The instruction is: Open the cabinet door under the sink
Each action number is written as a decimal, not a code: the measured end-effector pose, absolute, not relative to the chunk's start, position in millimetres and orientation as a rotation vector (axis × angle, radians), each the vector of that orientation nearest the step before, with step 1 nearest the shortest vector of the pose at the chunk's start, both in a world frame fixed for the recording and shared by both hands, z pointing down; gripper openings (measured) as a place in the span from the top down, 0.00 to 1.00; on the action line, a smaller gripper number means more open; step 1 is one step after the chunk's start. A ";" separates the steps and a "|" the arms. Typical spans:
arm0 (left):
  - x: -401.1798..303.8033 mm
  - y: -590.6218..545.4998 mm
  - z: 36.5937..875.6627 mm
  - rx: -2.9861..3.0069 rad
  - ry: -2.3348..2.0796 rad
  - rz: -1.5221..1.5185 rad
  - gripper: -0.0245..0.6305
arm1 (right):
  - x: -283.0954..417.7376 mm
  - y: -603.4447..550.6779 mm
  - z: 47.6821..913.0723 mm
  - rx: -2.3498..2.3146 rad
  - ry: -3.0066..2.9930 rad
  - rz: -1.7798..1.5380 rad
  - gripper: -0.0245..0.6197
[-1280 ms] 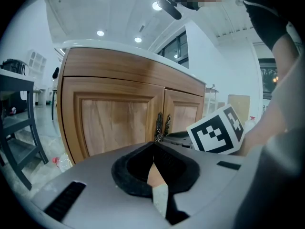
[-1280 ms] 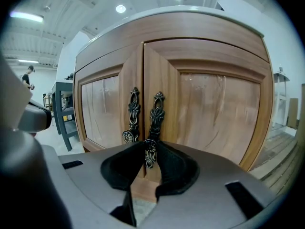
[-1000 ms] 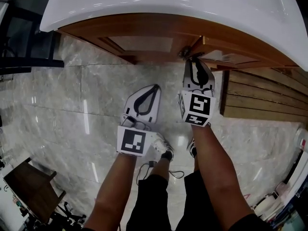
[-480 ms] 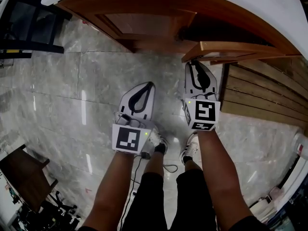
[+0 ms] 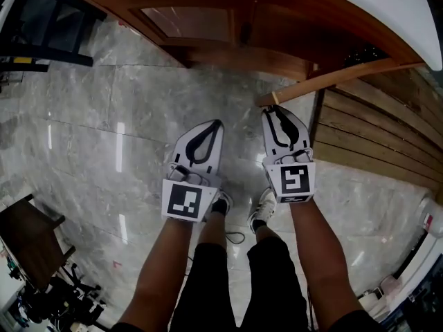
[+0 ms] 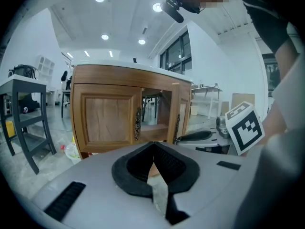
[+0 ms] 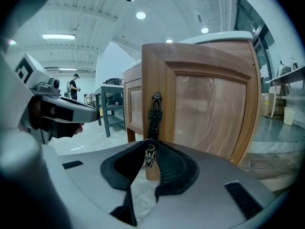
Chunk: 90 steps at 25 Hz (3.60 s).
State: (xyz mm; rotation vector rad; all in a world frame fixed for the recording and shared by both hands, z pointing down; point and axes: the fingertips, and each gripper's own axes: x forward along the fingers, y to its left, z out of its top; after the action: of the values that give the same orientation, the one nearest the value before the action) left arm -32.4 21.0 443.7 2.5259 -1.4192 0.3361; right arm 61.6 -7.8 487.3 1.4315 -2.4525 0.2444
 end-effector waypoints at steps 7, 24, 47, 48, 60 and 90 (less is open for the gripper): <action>-4.8 41.0 446.1 2.525 -1.422 0.349 0.93 | 82.5 28.8 482.5 1.289 -2.562 0.184 0.82; 73.6 75.6 451.8 2.562 -1.343 0.363 0.93 | 172.4 102.1 483.0 1.051 -2.649 0.175 0.81; 107.4 81.5 443.6 2.575 -1.276 0.358 0.93 | 265.3 122.1 495.3 1.452 -2.379 0.229 0.78; 104.8 82.5 442.0 2.569 -1.281 0.353 0.93 | 267.2 124.8 497.4 1.474 -2.350 0.251 0.78; 58.7 84.6 423.7 2.490 -1.328 0.304 0.93 | 231.0 172.9 462.0 1.614 -2.237 0.350 0.88; -39.2 -30.7 395.9 2.574 -1.300 0.265 0.93 | 34.9 -50.3 393.7 1.446 -2.594 0.218 0.70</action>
State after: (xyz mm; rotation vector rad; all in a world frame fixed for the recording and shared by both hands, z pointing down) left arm -39.2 -30.7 395.9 2.5738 -1.3002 0.2647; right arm 34.9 -50.3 393.7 1.4457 -2.5939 0.2180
